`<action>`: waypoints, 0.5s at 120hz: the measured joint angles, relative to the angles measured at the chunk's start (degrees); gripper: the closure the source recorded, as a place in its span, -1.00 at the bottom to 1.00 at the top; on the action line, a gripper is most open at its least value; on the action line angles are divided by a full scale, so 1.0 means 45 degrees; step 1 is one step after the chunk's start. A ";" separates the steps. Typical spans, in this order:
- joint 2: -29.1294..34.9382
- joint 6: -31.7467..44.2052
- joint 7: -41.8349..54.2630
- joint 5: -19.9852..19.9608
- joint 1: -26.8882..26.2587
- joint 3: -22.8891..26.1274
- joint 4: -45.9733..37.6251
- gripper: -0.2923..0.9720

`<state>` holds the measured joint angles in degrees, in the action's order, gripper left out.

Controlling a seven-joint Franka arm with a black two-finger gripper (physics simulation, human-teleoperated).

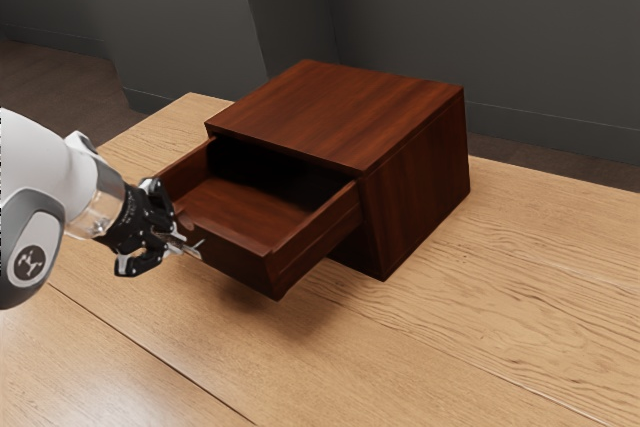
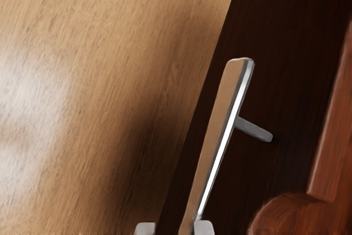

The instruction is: Pull the drawer handle with one arm to open the drawer

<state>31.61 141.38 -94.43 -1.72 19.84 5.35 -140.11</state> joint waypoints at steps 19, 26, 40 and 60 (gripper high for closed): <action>0.0298 0.0012 -0.0021 -0.0080 0.0692 0.0939 -0.0110 0.20; 0.0345 0.0006 -0.0026 -0.0115 0.0877 0.1281 -0.0117 0.11; 0.1822 -0.0138 -0.0039 -0.0541 0.1839 0.3341 -0.0497 -0.01; 0.1724 -0.3216 -0.0123 -0.0987 -0.0125 0.3594 0.2315 -0.27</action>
<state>39.37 126.91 -94.98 -6.16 19.27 21.52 -129.69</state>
